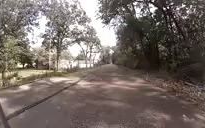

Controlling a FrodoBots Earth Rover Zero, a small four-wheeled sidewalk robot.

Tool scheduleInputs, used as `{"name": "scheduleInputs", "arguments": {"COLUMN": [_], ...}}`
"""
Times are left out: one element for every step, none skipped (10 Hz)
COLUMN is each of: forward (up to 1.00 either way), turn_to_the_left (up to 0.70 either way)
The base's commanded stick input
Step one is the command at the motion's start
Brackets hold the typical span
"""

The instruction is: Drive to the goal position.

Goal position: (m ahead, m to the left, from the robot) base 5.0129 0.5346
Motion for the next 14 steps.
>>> {"name": "scheduleInputs", "arguments": {"forward": [0.04, 0.04, 0.04, 0.04, 0.04, 0.04, 0.04, 0.04, 0.04, 0.04, 0.04, 0.04, 0.04, 0.04], "turn_to_the_left": [0.00, 0.00, 0.00, 0.00, 0.00, 0.00, 0.00, 0.00, 0.00, 0.00, 0.00, 0.00, 0.00, 0.00]}}
